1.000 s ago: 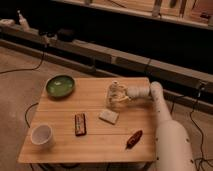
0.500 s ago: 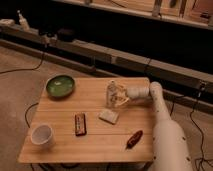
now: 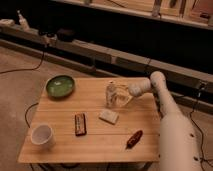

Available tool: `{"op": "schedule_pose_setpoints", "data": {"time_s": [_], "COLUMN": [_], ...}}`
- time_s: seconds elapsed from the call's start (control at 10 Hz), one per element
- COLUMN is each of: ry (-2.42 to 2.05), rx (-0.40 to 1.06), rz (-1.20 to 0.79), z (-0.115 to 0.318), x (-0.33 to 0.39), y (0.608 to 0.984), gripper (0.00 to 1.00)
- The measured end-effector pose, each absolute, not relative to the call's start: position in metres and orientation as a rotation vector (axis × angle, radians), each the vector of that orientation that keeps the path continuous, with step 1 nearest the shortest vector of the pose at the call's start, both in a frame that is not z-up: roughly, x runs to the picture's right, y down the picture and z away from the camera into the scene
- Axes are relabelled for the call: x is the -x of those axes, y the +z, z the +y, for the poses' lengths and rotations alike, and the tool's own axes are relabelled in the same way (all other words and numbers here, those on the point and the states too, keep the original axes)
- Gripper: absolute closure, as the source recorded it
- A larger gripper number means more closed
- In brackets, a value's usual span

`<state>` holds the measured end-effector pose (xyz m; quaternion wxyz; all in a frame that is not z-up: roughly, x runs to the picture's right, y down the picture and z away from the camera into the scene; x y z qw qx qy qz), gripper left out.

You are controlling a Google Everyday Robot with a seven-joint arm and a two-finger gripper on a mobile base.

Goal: Stand the bottle upright

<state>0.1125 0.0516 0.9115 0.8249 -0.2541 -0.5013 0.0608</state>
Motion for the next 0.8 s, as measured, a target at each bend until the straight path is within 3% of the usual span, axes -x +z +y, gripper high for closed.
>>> {"op": "schedule_pose_setpoints", "data": {"time_s": [0.4, 0.8], "ry": [0.014, 0.005], "rx": [0.475, 0.469], "rz": [-0.777, -0.759], "z": [0.023, 0.021], "x": [-0.144, -0.146], "y": [0.903, 0.901], "gripper": [0.20, 0.20]}}
